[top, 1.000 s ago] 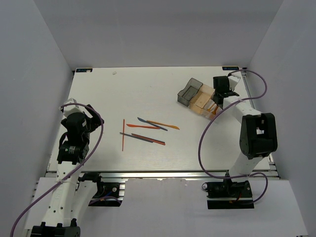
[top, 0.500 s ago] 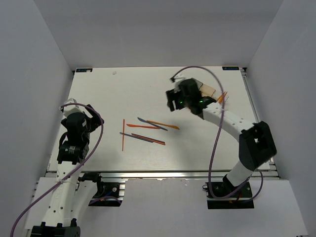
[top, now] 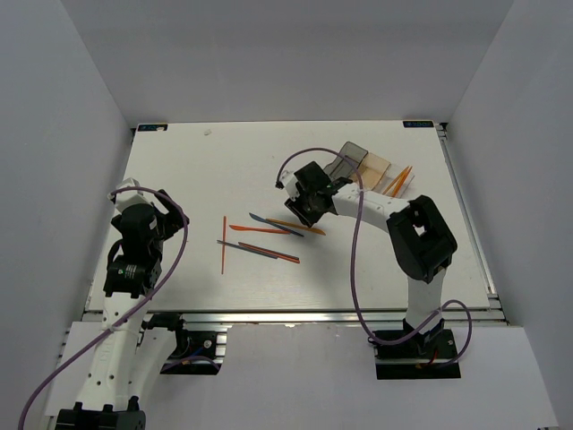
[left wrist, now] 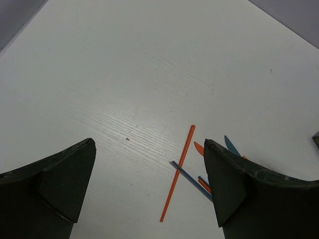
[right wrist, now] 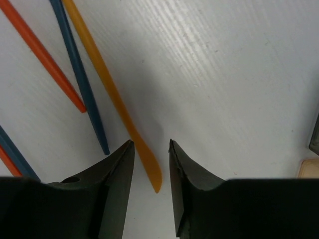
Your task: Sort the eating utensils into containers
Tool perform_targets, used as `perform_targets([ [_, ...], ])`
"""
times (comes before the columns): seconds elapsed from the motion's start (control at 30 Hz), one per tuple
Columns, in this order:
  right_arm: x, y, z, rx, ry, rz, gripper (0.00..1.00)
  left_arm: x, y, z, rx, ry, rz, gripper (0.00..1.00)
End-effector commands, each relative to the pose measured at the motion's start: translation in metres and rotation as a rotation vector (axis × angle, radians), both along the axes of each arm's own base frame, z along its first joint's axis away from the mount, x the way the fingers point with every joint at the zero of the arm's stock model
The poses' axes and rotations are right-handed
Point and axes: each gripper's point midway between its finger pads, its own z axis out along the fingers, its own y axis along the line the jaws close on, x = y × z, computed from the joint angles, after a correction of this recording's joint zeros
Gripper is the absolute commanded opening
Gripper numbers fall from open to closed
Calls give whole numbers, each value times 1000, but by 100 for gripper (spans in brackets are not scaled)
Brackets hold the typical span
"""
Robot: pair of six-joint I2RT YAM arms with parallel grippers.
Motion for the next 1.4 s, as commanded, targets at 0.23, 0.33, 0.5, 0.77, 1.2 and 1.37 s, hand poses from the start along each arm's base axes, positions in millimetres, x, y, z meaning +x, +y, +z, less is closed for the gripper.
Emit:
perform_targets([
  [0.23,-1,17,-2,-43,-4,107,37,2,-4,1,-1,-8,-23,98],
  [0.33,-2,19,-7,-51,9,113,37,2,-4,1,-1,-6,-27,98],
  [0.5,-2,20,-18,-64,32,118,37,2,-4,2,0,-9,-25,98],
  [0.77,-2,17,-35,-89,53,118,33,1,-4,2,0,-11,-25,98],
  [1.2,1,-6,-74,-147,171,40,10,1,-3,3,0,-15,-22,98],
  [1.37,-5,7,-53,-57,179,56,0,1,-4,3,1,-15,-23,98],
])
